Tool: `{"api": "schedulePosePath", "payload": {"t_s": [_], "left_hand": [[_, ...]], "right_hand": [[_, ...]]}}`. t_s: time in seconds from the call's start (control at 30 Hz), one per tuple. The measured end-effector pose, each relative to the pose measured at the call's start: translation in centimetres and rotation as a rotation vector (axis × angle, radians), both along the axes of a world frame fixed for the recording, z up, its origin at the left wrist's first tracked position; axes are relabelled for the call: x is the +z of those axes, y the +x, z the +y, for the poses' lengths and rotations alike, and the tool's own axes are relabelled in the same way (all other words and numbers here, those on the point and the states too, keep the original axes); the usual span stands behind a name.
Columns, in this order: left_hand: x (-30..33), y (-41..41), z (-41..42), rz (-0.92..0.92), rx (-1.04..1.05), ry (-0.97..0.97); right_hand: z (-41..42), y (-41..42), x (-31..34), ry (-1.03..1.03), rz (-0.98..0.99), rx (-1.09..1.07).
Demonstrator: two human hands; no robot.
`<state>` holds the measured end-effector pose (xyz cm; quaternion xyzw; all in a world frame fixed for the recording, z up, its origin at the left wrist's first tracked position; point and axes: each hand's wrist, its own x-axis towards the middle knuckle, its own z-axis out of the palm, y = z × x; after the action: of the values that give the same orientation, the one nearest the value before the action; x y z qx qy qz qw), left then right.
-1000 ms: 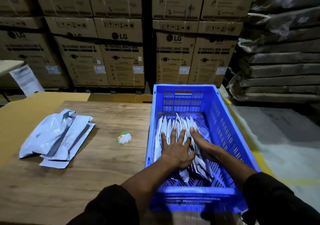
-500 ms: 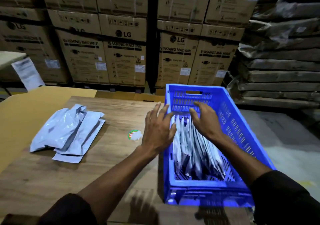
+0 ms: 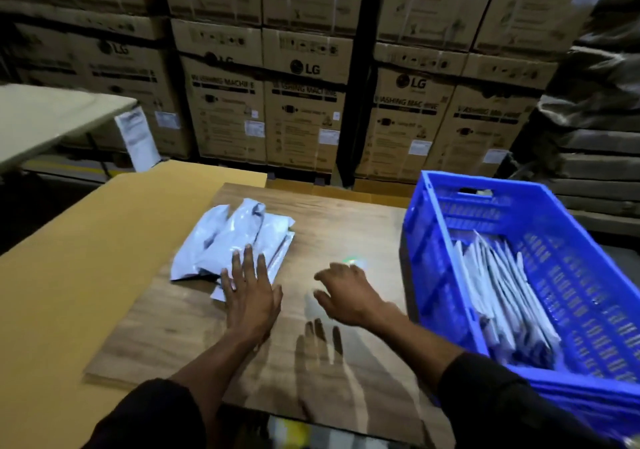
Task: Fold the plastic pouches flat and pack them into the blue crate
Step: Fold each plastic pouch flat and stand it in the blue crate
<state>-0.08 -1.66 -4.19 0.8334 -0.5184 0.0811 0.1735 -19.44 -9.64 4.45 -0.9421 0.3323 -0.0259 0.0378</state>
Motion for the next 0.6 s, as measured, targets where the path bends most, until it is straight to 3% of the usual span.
{"api": "schedulePosePath", "payload": {"t_s": [0.17,0.37,0.5,0.6], "left_hand": [[-0.1,6.3,-0.8,0.088,0.122,0.066],[-1.3,10.3,-1.6,0.161,0.139,0.129],[-2.0,11.2,-1.6,0.137,-0.006,-0.003],[-1.3,10.3,-0.7,0.021,-0.243,-0.108]], "right_hand": [[3.4,1.9,-4.9,0.092,0.124,-0.004],[2.7,3.1,-5.1,0.138,0.128,-0.057],[1.4,3.6,-4.6,0.140,0.083,-0.107],[0.5,3.8,-4.5,0.054,-0.091,-0.166]]}}
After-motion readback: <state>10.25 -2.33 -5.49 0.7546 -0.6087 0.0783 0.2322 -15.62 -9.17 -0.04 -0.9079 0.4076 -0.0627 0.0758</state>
